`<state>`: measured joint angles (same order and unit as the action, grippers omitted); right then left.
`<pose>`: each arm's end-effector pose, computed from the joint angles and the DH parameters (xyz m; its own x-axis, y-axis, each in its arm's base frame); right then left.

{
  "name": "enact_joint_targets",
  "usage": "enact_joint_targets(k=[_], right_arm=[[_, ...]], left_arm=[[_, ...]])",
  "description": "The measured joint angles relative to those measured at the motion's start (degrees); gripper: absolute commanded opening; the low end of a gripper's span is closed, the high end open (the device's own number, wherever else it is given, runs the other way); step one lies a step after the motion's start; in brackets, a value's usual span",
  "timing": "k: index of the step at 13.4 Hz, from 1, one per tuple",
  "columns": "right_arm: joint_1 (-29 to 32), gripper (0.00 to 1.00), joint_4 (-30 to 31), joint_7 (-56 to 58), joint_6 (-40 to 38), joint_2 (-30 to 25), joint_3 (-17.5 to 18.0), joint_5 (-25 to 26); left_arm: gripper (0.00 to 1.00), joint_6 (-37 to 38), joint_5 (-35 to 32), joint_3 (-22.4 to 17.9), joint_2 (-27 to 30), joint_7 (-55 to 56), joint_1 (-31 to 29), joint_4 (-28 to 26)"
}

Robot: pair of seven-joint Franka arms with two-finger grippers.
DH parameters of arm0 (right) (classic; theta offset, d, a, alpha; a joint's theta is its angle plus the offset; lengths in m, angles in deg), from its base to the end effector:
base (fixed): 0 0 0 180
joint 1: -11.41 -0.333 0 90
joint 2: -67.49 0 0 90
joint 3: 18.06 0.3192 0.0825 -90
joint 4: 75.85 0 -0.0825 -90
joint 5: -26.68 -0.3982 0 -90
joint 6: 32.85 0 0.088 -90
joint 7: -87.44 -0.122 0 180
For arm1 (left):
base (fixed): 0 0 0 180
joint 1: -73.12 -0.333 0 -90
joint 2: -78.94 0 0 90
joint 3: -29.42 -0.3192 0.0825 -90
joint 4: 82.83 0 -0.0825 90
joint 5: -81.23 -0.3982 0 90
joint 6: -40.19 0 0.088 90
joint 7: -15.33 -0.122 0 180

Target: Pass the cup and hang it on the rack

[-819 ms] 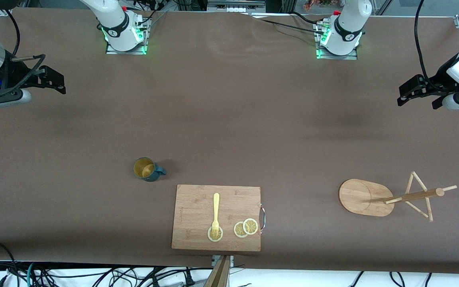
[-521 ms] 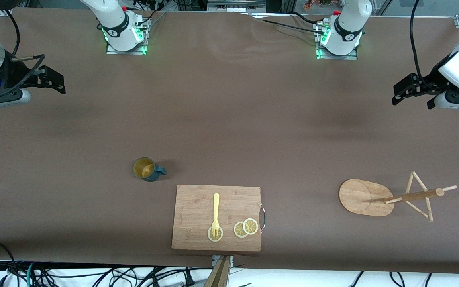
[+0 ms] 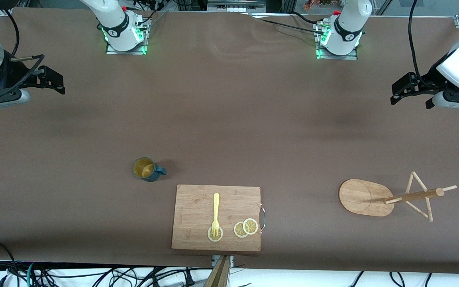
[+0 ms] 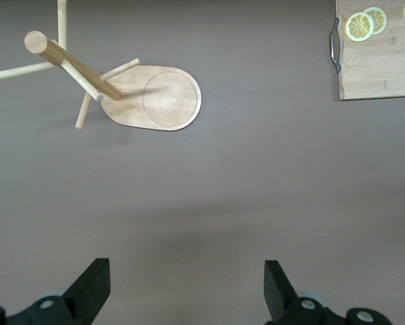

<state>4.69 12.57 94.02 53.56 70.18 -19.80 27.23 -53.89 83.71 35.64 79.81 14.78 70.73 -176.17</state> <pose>0.5727 0.0491 0.5940 0.9764 0.1994 -0.0826 0.2002 -0.9797 0.0016 0.5688 -0.0435 0.5992 0.9969 -0.0733 0.0283 -0.0744 -0.9964 0.0413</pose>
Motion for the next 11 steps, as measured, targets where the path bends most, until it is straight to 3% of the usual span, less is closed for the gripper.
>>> enact_joint_targets(k=[7,11], right_arm=[[0.41,1.00,-0.01,-0.05,6.00,0.93,-0.01,-0.55],[0.41,1.00,0.27,0.00,6.51,5.78,0.01,-0.64]], left_arm=[[1.00,0.00,0.00,-0.01,0.00,0.00,0.00,0.01],[1.00,0.03,0.00,-0.04,0.00,0.00,-0.01,0.04]])
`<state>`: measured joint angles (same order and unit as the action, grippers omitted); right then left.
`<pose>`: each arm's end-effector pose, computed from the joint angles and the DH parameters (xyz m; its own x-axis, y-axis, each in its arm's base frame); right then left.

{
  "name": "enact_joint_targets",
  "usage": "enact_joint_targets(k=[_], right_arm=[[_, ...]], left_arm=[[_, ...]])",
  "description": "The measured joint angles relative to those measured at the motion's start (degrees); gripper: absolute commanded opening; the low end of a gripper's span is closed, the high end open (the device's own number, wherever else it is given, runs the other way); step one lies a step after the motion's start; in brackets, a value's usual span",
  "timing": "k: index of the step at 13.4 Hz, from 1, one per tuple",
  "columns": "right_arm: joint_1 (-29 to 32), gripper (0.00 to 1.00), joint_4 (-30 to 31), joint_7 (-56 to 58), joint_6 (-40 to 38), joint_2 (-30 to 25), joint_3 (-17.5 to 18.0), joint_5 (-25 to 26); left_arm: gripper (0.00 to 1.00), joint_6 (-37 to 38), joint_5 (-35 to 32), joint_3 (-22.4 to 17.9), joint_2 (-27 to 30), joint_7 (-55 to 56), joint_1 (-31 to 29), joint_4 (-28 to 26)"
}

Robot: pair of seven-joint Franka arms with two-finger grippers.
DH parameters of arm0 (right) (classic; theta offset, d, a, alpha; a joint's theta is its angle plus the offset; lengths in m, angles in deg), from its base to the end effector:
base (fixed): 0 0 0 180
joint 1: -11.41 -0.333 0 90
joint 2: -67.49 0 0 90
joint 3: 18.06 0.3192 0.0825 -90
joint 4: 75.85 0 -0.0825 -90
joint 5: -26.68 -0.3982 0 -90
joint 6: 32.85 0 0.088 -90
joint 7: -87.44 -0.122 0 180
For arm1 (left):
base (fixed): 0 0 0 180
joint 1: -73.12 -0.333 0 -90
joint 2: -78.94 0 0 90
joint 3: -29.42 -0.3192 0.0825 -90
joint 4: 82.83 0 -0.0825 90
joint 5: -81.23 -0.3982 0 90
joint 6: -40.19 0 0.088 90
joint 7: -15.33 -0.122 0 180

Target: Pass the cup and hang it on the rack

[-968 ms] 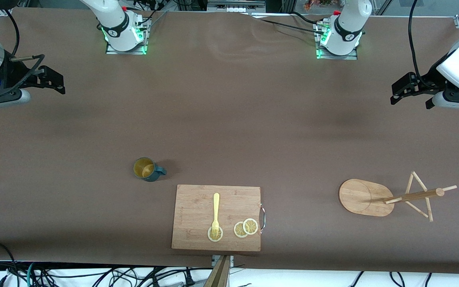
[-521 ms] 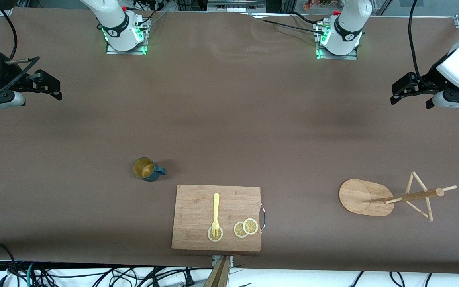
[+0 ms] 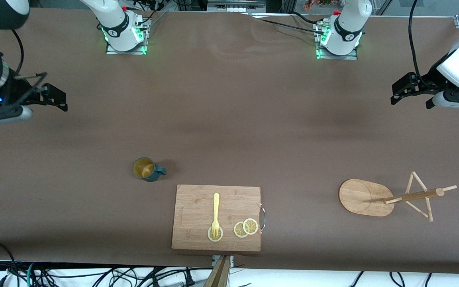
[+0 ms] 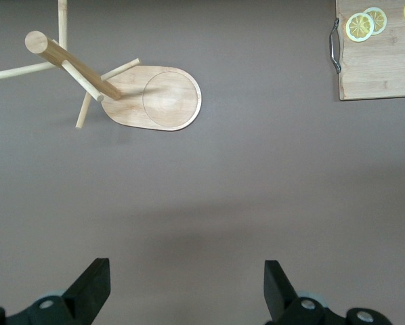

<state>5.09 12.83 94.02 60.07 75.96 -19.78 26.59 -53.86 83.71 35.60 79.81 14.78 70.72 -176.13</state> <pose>0.6107 0.0504 0.5407 0.9783 0.1936 -0.0735 0.1937 -0.9810 -0.0056 0.5688 -0.0430 0.5995 0.9970 -0.0725 0.0285 -0.0736 -0.9964 0.0413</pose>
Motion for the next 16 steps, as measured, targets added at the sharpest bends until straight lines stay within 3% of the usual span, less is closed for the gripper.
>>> enact_joint_targets(k=[2,9,16], right_arm=[[0.21,1.00,0.19,0.45,1.41,5.69,-0.06,-0.01],[-1.38,1.00,-0.05,-1.09,17.29,21.38,0.33,-0.59],[-4.83,1.00,-0.29,-7.32,21.61,27.05,0.51,-6.92]], left_arm=[[1.00,0.04,0.00,-0.02,0.00,0.00,-0.01,0.04],[1.00,0.14,0.00,-0.04,-0.01,0.00,-0.02,0.10],[1.00,0.20,0.00,-0.04,-0.01,0.00,-0.02,0.12]])
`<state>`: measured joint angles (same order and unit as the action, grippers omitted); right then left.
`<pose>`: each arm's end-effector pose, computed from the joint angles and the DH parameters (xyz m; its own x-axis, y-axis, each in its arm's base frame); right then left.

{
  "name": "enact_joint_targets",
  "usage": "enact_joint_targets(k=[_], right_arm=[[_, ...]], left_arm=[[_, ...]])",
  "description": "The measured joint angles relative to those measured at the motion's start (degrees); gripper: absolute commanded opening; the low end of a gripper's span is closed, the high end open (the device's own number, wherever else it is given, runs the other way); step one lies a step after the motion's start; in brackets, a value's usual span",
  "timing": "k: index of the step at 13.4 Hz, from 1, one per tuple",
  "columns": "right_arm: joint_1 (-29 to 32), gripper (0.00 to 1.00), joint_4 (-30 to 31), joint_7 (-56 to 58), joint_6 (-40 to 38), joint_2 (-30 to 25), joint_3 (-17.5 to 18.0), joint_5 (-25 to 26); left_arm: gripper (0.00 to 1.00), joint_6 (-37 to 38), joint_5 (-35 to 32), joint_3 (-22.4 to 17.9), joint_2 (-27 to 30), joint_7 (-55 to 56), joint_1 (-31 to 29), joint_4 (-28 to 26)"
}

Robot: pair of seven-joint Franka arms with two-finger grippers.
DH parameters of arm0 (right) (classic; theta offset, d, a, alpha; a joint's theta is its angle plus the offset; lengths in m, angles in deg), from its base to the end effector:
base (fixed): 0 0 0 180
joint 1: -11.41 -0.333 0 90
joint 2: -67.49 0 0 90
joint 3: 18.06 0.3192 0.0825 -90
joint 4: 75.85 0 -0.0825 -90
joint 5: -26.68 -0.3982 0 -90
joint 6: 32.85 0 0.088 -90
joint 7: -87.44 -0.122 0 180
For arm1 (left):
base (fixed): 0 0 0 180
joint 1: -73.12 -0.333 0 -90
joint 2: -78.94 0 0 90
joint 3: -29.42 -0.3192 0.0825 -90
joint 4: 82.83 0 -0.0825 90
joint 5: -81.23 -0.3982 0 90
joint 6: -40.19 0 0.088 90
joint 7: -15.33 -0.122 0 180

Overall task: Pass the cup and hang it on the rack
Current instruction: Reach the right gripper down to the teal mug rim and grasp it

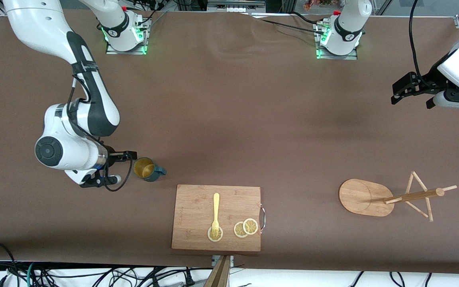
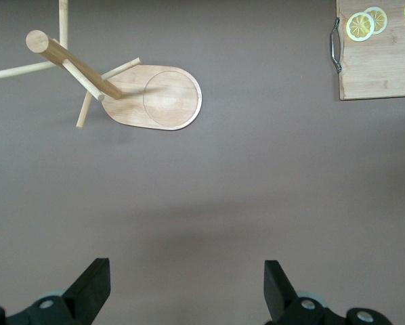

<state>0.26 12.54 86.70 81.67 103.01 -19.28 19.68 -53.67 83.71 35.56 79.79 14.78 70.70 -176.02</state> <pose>0.6840 0.1308 0.2569 0.9801 0.1091 -0.1661 0.0957 -0.9916 -0.0867 0.5687 -0.0424 0.6000 0.9971 -0.0715 0.0268 -0.0726 -0.9965 0.0414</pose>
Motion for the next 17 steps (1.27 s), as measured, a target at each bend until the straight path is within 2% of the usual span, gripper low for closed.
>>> enact_joint_targets(k=[2,4,6,10,13,17], right_arm=[[-0.50,0.98,-0.10,-0.98,2.11,1.54,0.01,-0.02],[-0.73,0.92,-0.17,-1.33,3.02,2.57,0.01,-0.02],[-0.74,0.81,-0.23,-1.61,3.88,3.18,0.00,-0.05],[-0.84,0.30,-0.44,-2.89,4.16,3.61,0.00,-1.81],[-0.91,0.00,-0.57,-3.27,4.17,3.88,0.00,-3.32],[-1.11,0.00,-0.61,-3.86,4.19,3.92,0.01,-5.77]], left_arm=[[1.00,0.01,0.00,0.00,0.00,0.00,0.00,0.00],[1.00,0.01,0.00,0.00,0.00,0.00,0.00,0.00],[1.00,0.01,0.00,0.00,0.00,0.00,0.00,0.00],[1.00,0.01,0.00,0.00,0.00,0.00,0.00,0.00],[1.00,0.02,0.00,0.00,0.00,0.00,0.00,0.00],[1.00,0.02,0.00,-0.02,0.00,0.00,0.00,0.00]])
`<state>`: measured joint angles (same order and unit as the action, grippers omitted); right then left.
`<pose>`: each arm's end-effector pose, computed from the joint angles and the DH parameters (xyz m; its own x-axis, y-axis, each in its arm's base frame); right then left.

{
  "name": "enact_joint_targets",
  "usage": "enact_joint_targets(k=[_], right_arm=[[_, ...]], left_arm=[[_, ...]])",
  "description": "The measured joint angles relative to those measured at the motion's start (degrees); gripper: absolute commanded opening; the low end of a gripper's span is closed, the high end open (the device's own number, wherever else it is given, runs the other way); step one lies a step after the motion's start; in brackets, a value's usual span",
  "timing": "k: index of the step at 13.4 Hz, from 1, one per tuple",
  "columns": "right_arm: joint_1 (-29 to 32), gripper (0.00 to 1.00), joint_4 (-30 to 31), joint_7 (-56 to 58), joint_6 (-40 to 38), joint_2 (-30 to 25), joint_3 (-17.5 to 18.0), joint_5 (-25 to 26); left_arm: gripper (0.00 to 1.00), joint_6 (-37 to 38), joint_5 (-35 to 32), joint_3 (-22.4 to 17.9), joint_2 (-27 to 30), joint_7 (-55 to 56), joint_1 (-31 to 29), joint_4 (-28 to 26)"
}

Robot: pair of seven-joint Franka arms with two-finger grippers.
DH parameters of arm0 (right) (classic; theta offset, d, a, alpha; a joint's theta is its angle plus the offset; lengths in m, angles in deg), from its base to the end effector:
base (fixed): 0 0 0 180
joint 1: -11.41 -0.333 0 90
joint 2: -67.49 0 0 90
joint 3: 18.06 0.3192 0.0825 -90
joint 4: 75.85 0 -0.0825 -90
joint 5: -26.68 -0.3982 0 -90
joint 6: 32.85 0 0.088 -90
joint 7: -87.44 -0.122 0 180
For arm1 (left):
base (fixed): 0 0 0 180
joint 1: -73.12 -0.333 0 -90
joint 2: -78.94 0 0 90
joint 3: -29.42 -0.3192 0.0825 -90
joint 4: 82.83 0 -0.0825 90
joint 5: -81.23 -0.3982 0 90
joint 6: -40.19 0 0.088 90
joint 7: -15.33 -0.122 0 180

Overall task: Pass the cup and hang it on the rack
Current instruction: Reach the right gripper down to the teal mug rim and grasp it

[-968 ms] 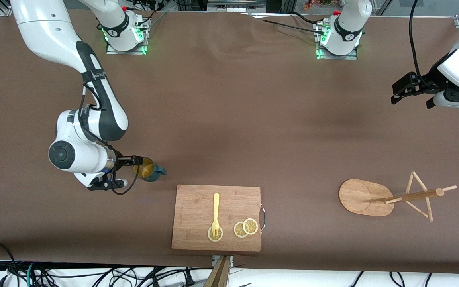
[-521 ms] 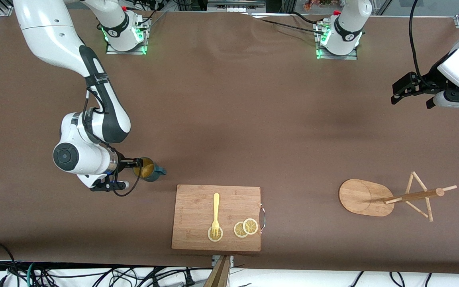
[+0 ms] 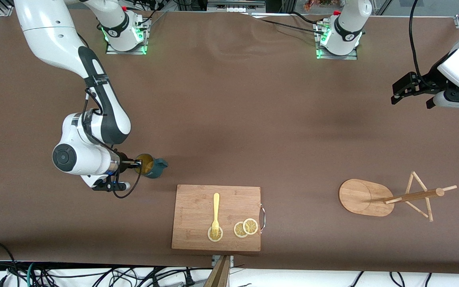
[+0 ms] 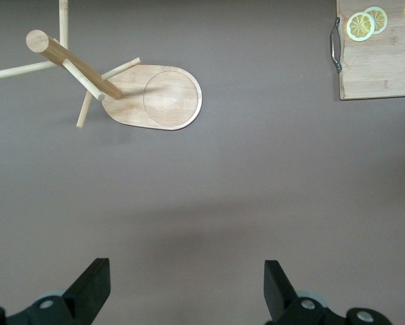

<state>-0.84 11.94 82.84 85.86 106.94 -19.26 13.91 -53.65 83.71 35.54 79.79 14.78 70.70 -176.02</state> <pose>0.6872 0.1506 0.2192 0.9856 0.0073 -0.1688 -0.0183 -0.9885 -0.1499 0.5686 -0.0422 0.6000 0.9971 -0.0712 0.0264 -0.0723 -0.9965 0.0414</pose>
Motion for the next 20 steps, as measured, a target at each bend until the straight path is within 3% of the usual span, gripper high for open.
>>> enact_joint_targets(k=[7,12,20], right_arm=[[-6.94,0.00,-3.80,-11.49,-0.09,0.01,0.39,-0.19],[-19.11,0.00,-7.69,-29.37,-1.65,0.89,0.66,-0.16],[-38.29,0.00,-24.91,-49.34,-1.34,12.65,0.35,3.22]], left_arm=[[1.00,0.00,0.00,-0.02,0.00,0.00,0.00,0.00],[1.00,0.00,0.00,-0.03,0.00,0.00,-0.01,0.00],[1.00,0.00,0.00,-0.09,0.00,0.00,-0.04,0.00]])
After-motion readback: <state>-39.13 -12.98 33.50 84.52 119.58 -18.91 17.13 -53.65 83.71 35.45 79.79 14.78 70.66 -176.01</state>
